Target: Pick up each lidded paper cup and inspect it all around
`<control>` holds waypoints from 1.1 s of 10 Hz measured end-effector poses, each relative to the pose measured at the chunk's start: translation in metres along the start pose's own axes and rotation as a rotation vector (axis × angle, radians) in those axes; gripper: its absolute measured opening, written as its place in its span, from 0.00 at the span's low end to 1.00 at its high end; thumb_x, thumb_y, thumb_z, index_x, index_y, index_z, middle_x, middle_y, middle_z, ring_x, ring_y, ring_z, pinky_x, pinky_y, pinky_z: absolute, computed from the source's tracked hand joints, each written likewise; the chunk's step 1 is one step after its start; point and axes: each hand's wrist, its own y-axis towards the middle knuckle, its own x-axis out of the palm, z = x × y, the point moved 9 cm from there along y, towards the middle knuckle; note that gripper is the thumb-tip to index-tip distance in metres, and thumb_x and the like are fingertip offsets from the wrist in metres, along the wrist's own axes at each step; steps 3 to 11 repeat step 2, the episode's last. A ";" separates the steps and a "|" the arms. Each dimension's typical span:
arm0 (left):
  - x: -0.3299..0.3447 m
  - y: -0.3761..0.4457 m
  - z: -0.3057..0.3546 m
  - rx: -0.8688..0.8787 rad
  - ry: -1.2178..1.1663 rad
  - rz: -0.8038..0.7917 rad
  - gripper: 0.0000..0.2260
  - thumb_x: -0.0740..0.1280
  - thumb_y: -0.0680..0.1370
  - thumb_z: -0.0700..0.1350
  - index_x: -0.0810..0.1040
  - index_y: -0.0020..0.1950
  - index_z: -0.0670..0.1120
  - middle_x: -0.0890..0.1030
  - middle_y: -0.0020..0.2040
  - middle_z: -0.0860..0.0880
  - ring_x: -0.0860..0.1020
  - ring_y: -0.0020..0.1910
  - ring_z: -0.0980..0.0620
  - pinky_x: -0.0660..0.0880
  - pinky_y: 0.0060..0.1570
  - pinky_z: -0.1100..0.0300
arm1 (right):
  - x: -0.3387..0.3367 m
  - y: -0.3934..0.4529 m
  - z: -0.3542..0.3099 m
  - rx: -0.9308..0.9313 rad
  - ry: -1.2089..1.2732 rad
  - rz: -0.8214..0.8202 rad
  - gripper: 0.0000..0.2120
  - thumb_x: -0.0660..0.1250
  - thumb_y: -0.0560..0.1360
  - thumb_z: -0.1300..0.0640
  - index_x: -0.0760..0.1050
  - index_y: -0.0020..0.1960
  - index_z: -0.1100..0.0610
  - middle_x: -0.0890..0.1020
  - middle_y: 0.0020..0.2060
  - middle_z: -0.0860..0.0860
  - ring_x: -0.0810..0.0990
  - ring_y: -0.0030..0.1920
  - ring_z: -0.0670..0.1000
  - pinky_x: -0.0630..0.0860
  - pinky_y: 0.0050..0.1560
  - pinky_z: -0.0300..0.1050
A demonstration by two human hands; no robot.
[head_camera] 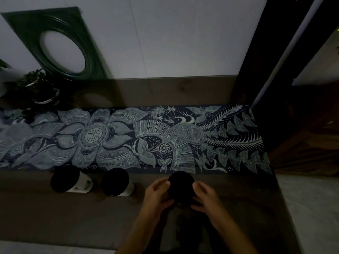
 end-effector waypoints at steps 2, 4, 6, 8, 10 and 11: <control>0.006 -0.014 0.046 0.211 0.183 0.046 0.21 0.68 0.78 0.34 0.74 0.69 0.48 0.77 0.68 0.47 0.78 0.58 0.57 0.76 0.48 0.63 | -0.013 -0.008 -0.039 -0.202 -0.307 0.189 0.24 0.63 0.78 0.47 0.67 0.72 0.50 0.72 0.71 0.55 0.73 0.68 0.55 0.71 0.63 0.49; 0.006 -0.014 0.046 0.211 0.183 0.046 0.21 0.68 0.78 0.34 0.74 0.69 0.48 0.77 0.68 0.47 0.78 0.58 0.57 0.76 0.48 0.63 | -0.013 -0.008 -0.039 -0.202 -0.307 0.189 0.24 0.63 0.78 0.47 0.67 0.72 0.50 0.72 0.71 0.55 0.73 0.68 0.55 0.71 0.63 0.49; 0.006 -0.014 0.046 0.211 0.183 0.046 0.21 0.68 0.78 0.34 0.74 0.69 0.48 0.77 0.68 0.47 0.78 0.58 0.57 0.76 0.48 0.63 | -0.013 -0.008 -0.039 -0.202 -0.307 0.189 0.24 0.63 0.78 0.47 0.67 0.72 0.50 0.72 0.71 0.55 0.73 0.68 0.55 0.71 0.63 0.49; 0.006 -0.014 0.046 0.211 0.183 0.046 0.21 0.68 0.78 0.34 0.74 0.69 0.48 0.77 0.68 0.47 0.78 0.58 0.57 0.76 0.48 0.63 | -0.013 -0.008 -0.039 -0.202 -0.307 0.189 0.24 0.63 0.78 0.47 0.67 0.72 0.50 0.72 0.71 0.55 0.73 0.68 0.55 0.71 0.63 0.49; 0.006 -0.014 0.046 0.211 0.183 0.046 0.21 0.68 0.78 0.34 0.74 0.69 0.48 0.77 0.68 0.47 0.78 0.58 0.57 0.76 0.48 0.63 | -0.013 -0.008 -0.039 -0.202 -0.307 0.189 0.24 0.63 0.78 0.47 0.67 0.72 0.50 0.72 0.71 0.55 0.73 0.68 0.55 0.71 0.63 0.49; 0.006 -0.014 0.046 0.211 0.183 0.046 0.21 0.68 0.78 0.34 0.74 0.69 0.48 0.77 0.68 0.47 0.78 0.58 0.57 0.76 0.48 0.63 | -0.013 -0.008 -0.039 -0.202 -0.307 0.189 0.24 0.63 0.78 0.47 0.67 0.72 0.50 0.72 0.71 0.55 0.73 0.68 0.55 0.71 0.63 0.49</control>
